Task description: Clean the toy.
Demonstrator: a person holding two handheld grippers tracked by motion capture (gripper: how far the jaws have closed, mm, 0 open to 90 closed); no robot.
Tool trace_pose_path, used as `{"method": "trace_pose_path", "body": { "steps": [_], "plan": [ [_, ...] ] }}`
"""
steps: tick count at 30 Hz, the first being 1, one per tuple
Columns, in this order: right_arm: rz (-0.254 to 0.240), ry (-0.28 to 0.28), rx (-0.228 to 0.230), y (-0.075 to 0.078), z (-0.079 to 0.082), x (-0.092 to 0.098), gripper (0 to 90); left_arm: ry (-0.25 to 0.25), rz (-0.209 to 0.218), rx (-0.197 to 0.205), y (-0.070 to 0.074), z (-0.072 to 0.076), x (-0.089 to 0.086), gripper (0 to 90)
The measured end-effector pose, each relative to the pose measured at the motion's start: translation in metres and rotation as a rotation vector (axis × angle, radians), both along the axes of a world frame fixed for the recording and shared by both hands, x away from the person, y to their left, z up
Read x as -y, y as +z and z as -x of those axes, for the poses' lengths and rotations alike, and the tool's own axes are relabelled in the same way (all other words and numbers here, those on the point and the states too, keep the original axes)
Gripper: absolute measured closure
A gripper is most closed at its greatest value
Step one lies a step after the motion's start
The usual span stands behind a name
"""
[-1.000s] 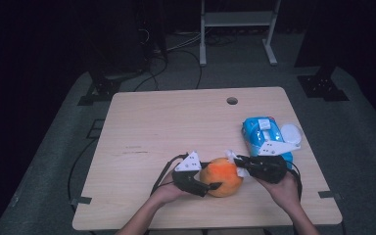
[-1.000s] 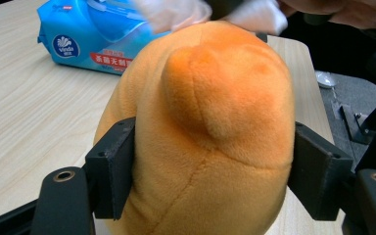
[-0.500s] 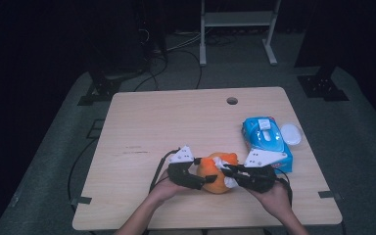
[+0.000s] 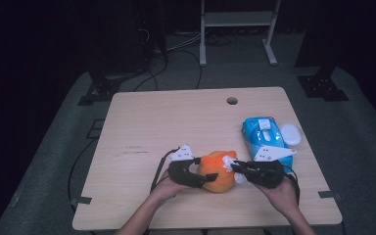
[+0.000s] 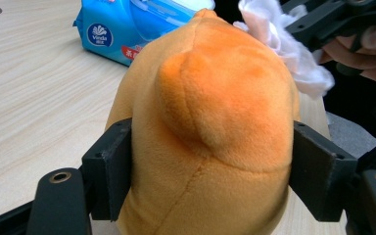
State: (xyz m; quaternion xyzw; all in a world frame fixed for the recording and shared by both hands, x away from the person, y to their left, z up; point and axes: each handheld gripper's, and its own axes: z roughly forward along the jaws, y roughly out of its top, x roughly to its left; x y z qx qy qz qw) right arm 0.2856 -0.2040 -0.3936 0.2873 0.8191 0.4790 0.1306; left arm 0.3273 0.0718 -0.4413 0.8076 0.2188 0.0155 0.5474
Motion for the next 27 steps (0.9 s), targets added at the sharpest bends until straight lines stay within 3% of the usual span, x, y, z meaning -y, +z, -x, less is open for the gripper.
{"method": "trace_pose_path", "body": {
  "steps": [5,9,14,20,24,27],
  "plan": [
    [-0.017,0.053,0.017,0.009,0.001,-0.020,81.3,-0.009,-0.024,0.035,0.001,0.007,0.007,24.5],
    [-0.006,0.058,0.046,0.015,0.000,-0.030,81.2,-0.014,-0.044,0.055,0.004,0.011,0.012,21.3],
    [-0.022,0.029,0.020,0.010,-0.005,-0.020,81.5,-0.032,-0.049,0.078,0.003,0.014,0.016,19.3],
    [-0.048,-0.011,-0.020,0.003,-0.001,0.005,81.5,-0.103,-0.053,0.130,0.006,0.020,0.021,19.2],
    [-0.054,-0.031,-0.043,-0.003,0.009,0.021,81.4,-0.124,-0.043,0.144,0.005,0.018,0.022,15.1],
    [-0.055,-0.045,-0.055,-0.005,0.013,0.034,81.3,-0.128,-0.064,0.137,-0.004,0.012,0.024,10.3]
  ]
}}
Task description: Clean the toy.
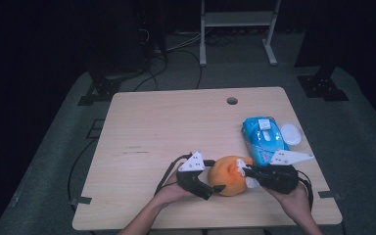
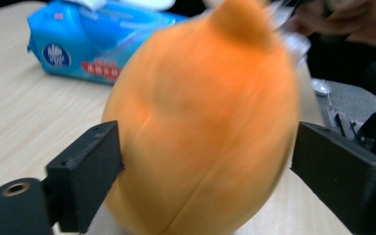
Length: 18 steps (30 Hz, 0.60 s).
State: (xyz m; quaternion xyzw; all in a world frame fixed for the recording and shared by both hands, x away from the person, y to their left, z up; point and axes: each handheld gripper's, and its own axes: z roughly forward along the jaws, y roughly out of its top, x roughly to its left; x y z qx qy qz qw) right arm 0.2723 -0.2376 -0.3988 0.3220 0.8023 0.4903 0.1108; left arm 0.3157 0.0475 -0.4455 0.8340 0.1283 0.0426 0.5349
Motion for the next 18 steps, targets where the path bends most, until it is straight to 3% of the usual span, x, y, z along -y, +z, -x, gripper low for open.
{"method": "trace_pose_path", "body": {
  "steps": [6,9,11,13,14,18],
  "plan": [
    [-0.006,-0.017,-0.022,-0.005,0.003,0.014,81.1,-0.068,0.013,-0.004,-0.007,-0.012,0.009,6.4],
    [-0.012,-0.033,-0.036,-0.006,0.001,0.020,81.1,-0.093,-0.012,-0.002,-0.012,-0.018,0.011,6.7],
    [-0.018,-0.037,-0.040,-0.008,-0.001,0.021,81.1,-0.088,-0.009,-0.013,-0.012,-0.019,0.011,13.1],
    [-0.021,-0.041,-0.043,-0.007,-0.003,0.020,81.2,-0.076,-0.009,-0.008,-0.008,-0.017,0.010,25.6],
    [-0.030,-0.049,-0.039,-0.005,-0.005,0.019,81.3,-0.073,-0.007,-0.006,-0.006,-0.015,0.010,35.9],
    [-0.060,-0.051,-0.020,0.004,-0.009,0.014,81.6,-0.050,-0.025,0.013,0.014,-0.012,0.004,38.1]
  ]
}}
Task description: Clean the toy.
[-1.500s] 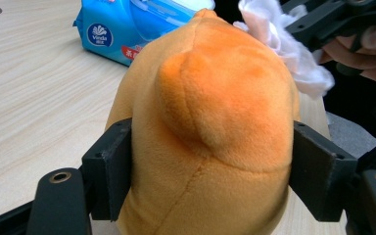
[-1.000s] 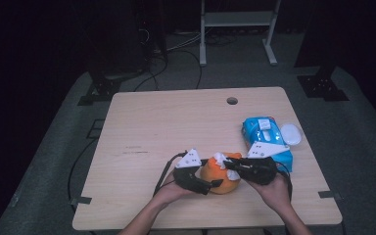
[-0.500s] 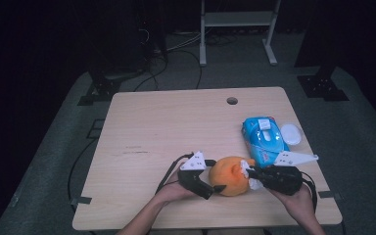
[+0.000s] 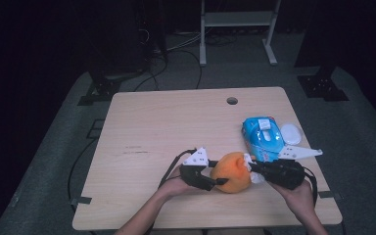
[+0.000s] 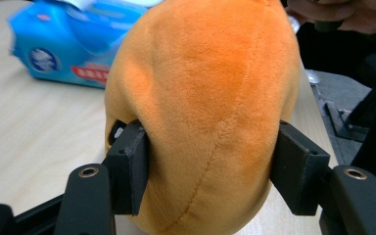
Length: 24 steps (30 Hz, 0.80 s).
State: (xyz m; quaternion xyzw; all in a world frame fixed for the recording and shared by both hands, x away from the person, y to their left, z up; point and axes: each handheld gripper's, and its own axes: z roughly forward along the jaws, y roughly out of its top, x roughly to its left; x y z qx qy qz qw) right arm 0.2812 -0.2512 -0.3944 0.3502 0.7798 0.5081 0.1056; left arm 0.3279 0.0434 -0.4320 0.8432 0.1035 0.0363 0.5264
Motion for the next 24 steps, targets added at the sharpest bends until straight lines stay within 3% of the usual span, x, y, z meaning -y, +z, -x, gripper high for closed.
{"method": "trace_pose_path", "body": {
  "steps": [2,3,6,8,11,12,16,18,21,24],
  "plan": [
    [-0.039,0.012,0.020,0.008,-0.009,-0.010,81.6,0.051,-0.011,0.056,0.018,0.001,-0.015,38.1],
    [-0.039,0.012,0.020,0.008,-0.009,-0.010,81.6,0.051,-0.011,0.056,0.018,0.001,-0.015,38.1],
    [-0.079,0.034,0.012,0.010,-0.021,-0.024,81.6,0.099,-0.068,0.106,0.033,0.001,-0.036,38.1],
    [-0.090,0.051,0.002,0.007,-0.031,-0.038,81.6,0.125,-0.096,0.116,0.037,0.000,-0.048,38.1],
    [-0.064,0.066,-0.019,-0.001,-0.046,-0.057,81.5,0.169,-0.142,0.136,0.035,-0.002,-0.063,38.1],
    [-0.048,0.069,-0.044,-0.010,-0.056,-0.067,81.5,0.184,-0.153,0.136,0.034,-0.002,-0.066,38.0],
    [-0.032,0.072,-0.084,-0.023,-0.064,-0.075,81.4,0.229,-0.223,0.142,0.016,0.000,-0.065,36.0],
    [-0.019,0.077,-0.106,-0.031,-0.065,-0.074,81.4,0.231,-0.208,0.139,0.007,0.007,-0.062,34.1],
    [-0.022,0.038,-0.098,-0.028,-0.063,-0.064,81.3,0.234,-0.229,0.168,0.005,0.019,-0.057,32.7],
    [-0.074,0.029,-0.076,-0.015,-0.060,-0.059,81.2,0.227,-0.254,0.177,0.008,0.031,-0.054,31.6]
  ]
}}
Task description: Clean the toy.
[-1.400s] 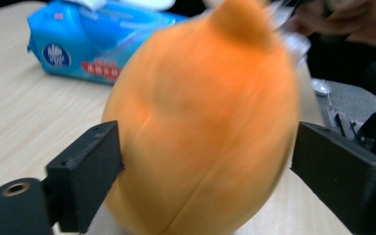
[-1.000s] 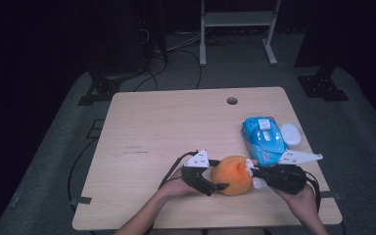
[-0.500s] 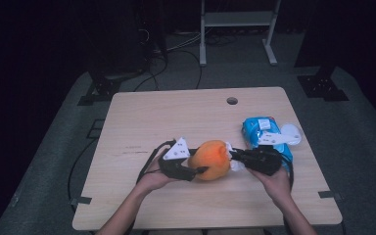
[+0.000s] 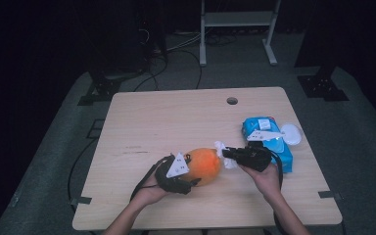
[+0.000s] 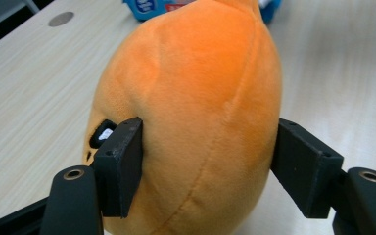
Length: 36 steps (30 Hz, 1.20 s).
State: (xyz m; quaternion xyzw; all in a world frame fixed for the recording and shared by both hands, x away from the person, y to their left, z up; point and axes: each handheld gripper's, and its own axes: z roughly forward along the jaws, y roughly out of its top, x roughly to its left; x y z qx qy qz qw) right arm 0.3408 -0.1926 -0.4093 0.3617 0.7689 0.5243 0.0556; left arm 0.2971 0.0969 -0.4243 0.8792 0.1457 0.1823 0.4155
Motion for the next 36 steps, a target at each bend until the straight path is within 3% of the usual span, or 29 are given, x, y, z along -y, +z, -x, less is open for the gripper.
{"method": "trace_pose_path", "body": {
  "steps": [4,7,9,16,19,21,25,26,32,36],
  "plan": [
    [0.004,0.060,0.016,0.007,0.009,-0.013,81.0,-0.059,0.049,-0.065,0.006,0.012,-0.003,34.2],
    [0.031,0.092,0.015,0.004,0.014,-0.021,81.1,-0.080,0.024,-0.068,0.009,0.019,-0.005,33.5],
    [0.037,0.106,0.003,-0.001,0.017,-0.022,81.1,-0.096,0.047,-0.092,0.014,0.020,-0.008,31.8],
    [0.054,0.156,-0.008,-0.010,0.036,-0.014,81.1,-0.129,0.137,-0.103,0.032,0.006,-0.004,25.6],
    [0.058,0.179,-0.002,-0.011,0.042,-0.012,80.9,-0.155,0.127,-0.101,0.034,-0.008,0.007,18.3],
    [0.056,0.191,-0.003,-0.011,0.044,-0.012,80.9,-0.163,0.120,-0.132,0.031,-0.016,0.016,15.9],
    [0.058,0.198,-0.002,-0.012,0.046,-0.008,80.9,-0.178,0.062,-0.158,0.022,-0.026,0.028,15.9],
    [0.058,0.192,-0.004,-0.012,0.046,-0.006,80.9,-0.179,0.052,-0.175,0.019,-0.027,0.029,15.9],
    [0.025,0.134,-0.022,-0.013,0.045,0.015,80.8,-0.186,0.062,-0.183,0.008,-0.025,0.026,16.1],
    [0.038,0.129,-0.023,-0.015,0.047,0.017,80.3,-0.196,0.046,-0.174,0.002,-0.022,0.027,21.2]
  ]
}}
